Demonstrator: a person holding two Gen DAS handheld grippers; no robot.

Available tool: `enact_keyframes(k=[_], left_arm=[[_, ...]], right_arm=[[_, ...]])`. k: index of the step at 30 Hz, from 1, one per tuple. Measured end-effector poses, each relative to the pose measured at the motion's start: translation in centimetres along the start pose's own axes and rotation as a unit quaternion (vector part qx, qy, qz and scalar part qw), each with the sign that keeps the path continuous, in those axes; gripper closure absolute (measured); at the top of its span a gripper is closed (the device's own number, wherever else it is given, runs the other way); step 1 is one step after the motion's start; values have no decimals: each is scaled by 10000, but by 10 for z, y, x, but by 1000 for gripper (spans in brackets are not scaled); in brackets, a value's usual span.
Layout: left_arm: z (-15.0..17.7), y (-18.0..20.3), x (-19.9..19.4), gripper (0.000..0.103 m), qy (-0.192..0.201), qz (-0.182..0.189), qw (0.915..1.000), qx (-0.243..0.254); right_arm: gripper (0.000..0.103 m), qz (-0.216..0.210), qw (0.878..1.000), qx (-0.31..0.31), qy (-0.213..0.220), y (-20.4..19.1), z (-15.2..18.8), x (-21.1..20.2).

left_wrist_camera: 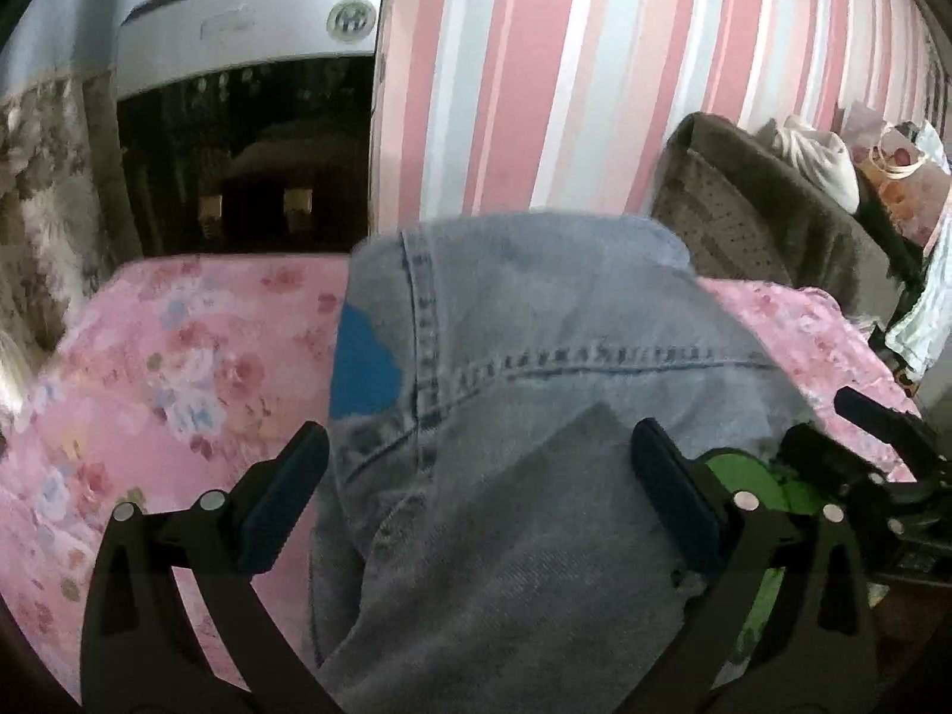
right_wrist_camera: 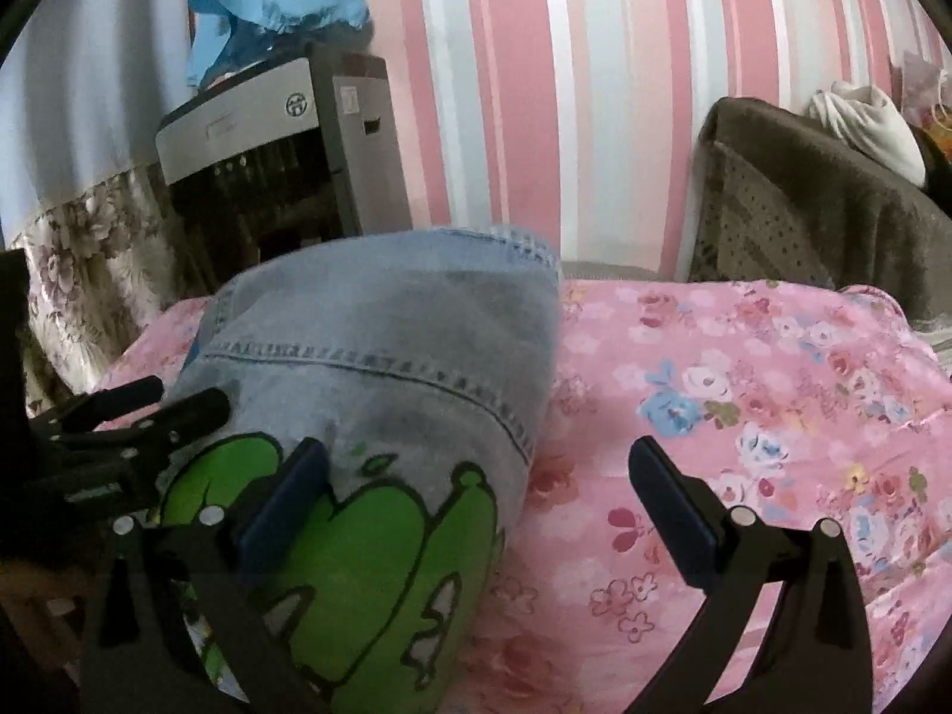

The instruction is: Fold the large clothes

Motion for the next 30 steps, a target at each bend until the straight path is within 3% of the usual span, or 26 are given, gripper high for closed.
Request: enact_keyframes(k=[3, 6, 12, 17, 19, 23, 25, 27, 28, 30], left_arm=[[-14, 1, -6, 3, 69, 4, 9999, 94], [-10, -5, 16, 3, -348, -289, 9989, 114], [11, -15, 34, 3, -480, 141, 9979, -413], [11, -12, 40, 3, -629, 47, 9976, -294], [12, -13, 43, 3, -688, 45, 9970, -360], [12, -10, 47, 3, -703, 8, 9965, -444], [12, -4, 44, 12, -641, 121, 9968, -458], [12, 3, 41, 30, -604, 258, 9966, -495], [11, 6, 39, 33, -573, 284, 9966, -513], [7, 17, 34, 44, -494, 110, 9981, -344]], right_arm=[[2, 9, 10000, -18, 68, -4, -12, 2], [2, 30, 9999, -81, -134, -11, -14, 15], [2, -144, 9983, 81, -563, -7, -1, 33], [3, -173, 9987, 91, -467, -8, 9, 37], [19, -522, 9968, 250, -553, -10, 10, 39], [35, -771, 9954, 219, -527, -16, 8, 36], [42, -871, 9952, 161, -412, -17, 8, 32], [50, -982, 9944, 149, -367, -17, 6, 30], [51, -1057, 9937, 161, -339, -17, 3, 28], [54, -1085, 9937, 110, -269, -16, -1, 24]])
Point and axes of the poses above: each gripper's, at about its wrist camera, not at the fingertips, and x roughly the way its jaws point, y to its right, z to its underside, the point moved 7 cm from there along x, roughly the way its jaws point, and after that the axes turned 2 degrees about y, right-handed, at the moved point
